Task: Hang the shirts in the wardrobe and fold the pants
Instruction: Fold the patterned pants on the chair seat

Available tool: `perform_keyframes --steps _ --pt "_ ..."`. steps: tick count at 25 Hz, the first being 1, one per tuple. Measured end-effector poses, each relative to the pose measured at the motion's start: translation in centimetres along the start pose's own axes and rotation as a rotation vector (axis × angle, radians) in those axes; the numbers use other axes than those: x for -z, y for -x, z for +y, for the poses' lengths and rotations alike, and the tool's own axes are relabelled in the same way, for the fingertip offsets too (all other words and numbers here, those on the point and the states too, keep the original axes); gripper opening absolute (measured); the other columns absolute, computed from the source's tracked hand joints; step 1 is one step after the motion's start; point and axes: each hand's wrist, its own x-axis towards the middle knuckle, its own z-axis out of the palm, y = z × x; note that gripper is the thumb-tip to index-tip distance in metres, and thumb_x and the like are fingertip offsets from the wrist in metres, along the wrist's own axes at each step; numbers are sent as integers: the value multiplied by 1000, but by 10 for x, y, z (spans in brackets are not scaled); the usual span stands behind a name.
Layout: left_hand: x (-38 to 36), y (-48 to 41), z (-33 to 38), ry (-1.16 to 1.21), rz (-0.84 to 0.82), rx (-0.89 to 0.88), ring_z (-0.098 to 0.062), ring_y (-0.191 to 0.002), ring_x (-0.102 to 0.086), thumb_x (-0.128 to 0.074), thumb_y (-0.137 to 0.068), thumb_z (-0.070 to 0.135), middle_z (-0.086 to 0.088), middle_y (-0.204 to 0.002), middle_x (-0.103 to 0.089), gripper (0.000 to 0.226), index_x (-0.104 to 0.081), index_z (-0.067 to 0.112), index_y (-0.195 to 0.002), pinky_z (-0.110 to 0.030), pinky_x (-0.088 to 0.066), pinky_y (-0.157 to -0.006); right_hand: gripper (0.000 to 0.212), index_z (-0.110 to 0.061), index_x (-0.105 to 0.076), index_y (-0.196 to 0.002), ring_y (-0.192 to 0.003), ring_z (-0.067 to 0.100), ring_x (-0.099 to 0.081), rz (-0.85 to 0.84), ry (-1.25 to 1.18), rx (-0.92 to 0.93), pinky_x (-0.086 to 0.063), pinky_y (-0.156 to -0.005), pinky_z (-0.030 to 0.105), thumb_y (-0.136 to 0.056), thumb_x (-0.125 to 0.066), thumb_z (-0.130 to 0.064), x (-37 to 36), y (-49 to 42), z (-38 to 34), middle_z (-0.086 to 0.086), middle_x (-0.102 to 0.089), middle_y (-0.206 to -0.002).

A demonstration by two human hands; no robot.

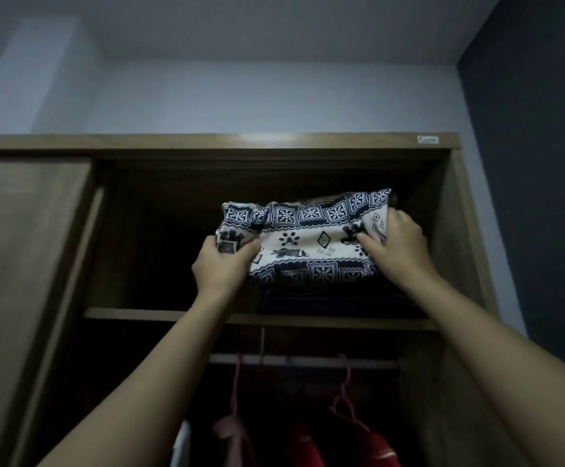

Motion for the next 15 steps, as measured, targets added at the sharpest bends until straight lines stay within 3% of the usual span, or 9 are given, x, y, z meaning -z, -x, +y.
perform_keyframes --steps 2,4,6,7,9,10,12,15 --pt "-37 -17 -11 97 -119 134 -18 -85 -67 -80 -53 45 0 -94 -70 50 -67 19 -93 -35 -55 -81 37 -1 -51 -107 -101 35 -54 -73 143 -35 -36 -72 33 -84 -64 -26 -3 -20 22 18 -54 -109" --pt "-65 -25 -20 169 -250 275 -21 -87 -69 -82 -52 37 -5 -102 -71 50 -68 15 -95 -36 -58 -74 37 0 -51 -110 -104 38 -54 -151 251 -78 -41 -77 35 -83 -64 -23 -11 -33 40 21 -54 -113" --pt "-83 -30 -28 184 -336 360 -24 -94 -67 -82 -61 24 -12 -111 -65 52 -59 2 -102 -33 -60 -62 36 0 -51 -114 -108 40 -55 -263 349 -153 -45 -83 37 -85 -60 -20 -20 -39 54 22 -55 -118" --pt "-86 -30 -29 154 -362 389 -26 -98 -65 -82 -63 22 -14 -116 -61 65 -49 -4 -114 -32 -60 -61 36 -1 -51 -117 -110 39 -55 -346 423 -205 -47 -84 36 -87 -57 -20 -24 -39 57 22 -55 -122" --pt "-86 -33 -32 -112 -368 302 -28 -106 -61 -82 -60 36 -13 -125 -54 103 -26 5 -140 -32 -58 -75 39 -5 -50 -125 -115 34 -55 -538 601 -279 -48 -86 33 -90 -53 -23 -26 -37 58 17 -54 -128" --pt "-86 -34 -31 -369 -370 186 -28 -108 -59 -79 -62 45 -11 -126 -54 98 -30 16 -142 -31 -54 -82 40 -8 -50 -128 -116 32 -54 -611 678 -288 -47 -85 32 -91 -52 -26 -26 -36 57 14 -53 -130" --pt "-84 -35 -22 -783 -393 -35 -28 -105 -60 -66 -74 56 -8 -121 -60 61 -52 30 -128 -33 -51 -85 40 -15 -51 -129 -119 27 -51 -709 835 -264 -40 -80 31 -93 -48 -31 -27 -35 54 8 -52 -131" --pt "-84 -40 -13 -1012 -483 -45 -30 -104 -60 -53 -77 68 -6 -119 -62 53 -62 32 -115 -36 -52 -86 44 -22 -50 -130 -125 22 -45 -742 1079 -208 -36 -74 30 -91 -49 -41 -29 -37 48 2 -49 -134"
